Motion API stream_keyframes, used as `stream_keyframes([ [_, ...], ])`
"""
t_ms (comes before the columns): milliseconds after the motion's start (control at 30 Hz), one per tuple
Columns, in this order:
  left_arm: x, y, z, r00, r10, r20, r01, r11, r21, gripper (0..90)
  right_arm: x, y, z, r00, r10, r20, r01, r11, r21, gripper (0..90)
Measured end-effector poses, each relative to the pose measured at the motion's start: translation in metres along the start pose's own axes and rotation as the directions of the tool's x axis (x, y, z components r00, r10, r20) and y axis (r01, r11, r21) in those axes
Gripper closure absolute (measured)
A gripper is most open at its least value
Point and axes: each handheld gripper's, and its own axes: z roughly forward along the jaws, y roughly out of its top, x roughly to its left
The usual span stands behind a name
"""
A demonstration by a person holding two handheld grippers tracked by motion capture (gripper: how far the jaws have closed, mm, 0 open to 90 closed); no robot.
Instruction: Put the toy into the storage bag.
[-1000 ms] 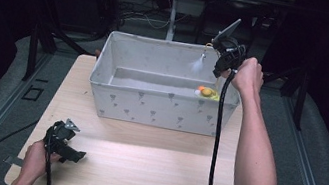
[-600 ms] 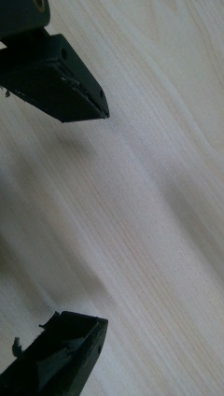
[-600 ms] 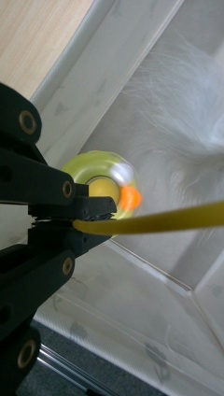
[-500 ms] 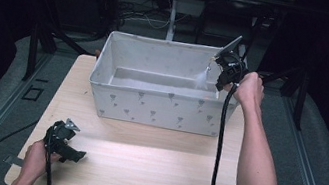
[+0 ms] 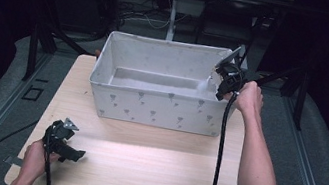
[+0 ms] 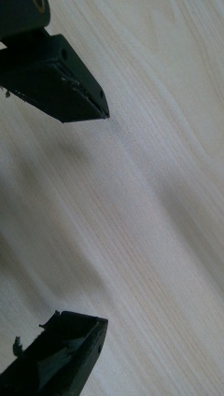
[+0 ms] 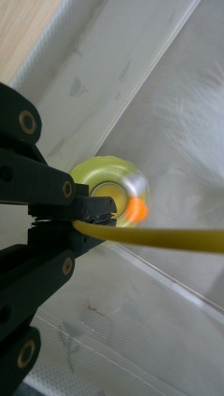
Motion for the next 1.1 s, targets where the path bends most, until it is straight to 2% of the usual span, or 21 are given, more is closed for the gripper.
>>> stream_keyframes([
  [133, 0.000, 0.000, 0.000, 1.0000, 0.005, 0.001, -0.005, 1.0000, 0.002, 2.2, -0.001, -0.002, 0.005, 1.0000, -0.002, 0.000, 0.002, 1.000, 0.020, 87.8],
  [400, -0.003, 0.001, 0.000, 0.9999, 0.014, 0.002, -0.014, 0.9999, 0.006, 2.2, -0.005, -0.005, 0.007, 0.9994, 0.034, -0.001, -0.034, 0.998, 0.050, 87.5],
  [633, -0.002, 0.001, 0.000, 0.9999, 0.016, 0.001, -0.016, 0.9999, 0.004, 2.3, -0.006, -0.007, 0.002, 0.9988, 0.048, -0.004, -0.048, 0.999, 0.023, 84.0],
  [700, -0.003, 0.001, 0.000, 0.9998, 0.018, 0.000, -0.018, 0.9998, 0.005, 2.3, -0.006, -0.008, -0.005, 0.9987, 0.051, -0.005, -0.051, 0.999, 0.005, 79.1],
  [733, -0.003, 0.002, 0.000, 0.9998, 0.019, 0.000, -0.019, 0.9998, 0.007, 2.3, -0.006, -0.008, -0.013, 0.9981, 0.061, -0.008, -0.062, 0.998, -0.021, 71.9],
  [800, -0.004, 0.002, 0.000, 0.9998, 0.019, -0.004, -0.019, 0.9998, 0.001, 2.3, -0.006, -0.008, -0.021, 0.9979, 0.064, -0.009, -0.064, 0.997, -0.030, 67.4],
  [933, -0.004, 0.002, -0.001, 0.9999, 0.016, -0.003, -0.016, 0.9999, -0.002, 2.3, -0.003, -0.007, -0.038, 0.9977, 0.065, -0.019, -0.066, 0.996, -0.065, 52.4],
  [1033, -0.004, 0.002, -0.001, 0.9998, 0.019, -0.005, -0.019, 0.9998, 0.000, 2.3, 0.001, -0.008, -0.052, 0.9969, 0.069, -0.037, -0.073, 0.991, -0.116, 44.1],
  [1100, -0.004, 0.002, -0.001, 0.9998, 0.017, -0.007, -0.017, 0.9998, -0.007, 2.3, 0.005, -0.008, -0.060, 0.9973, 0.065, -0.035, -0.069, 0.990, -0.125, 38.4],
])
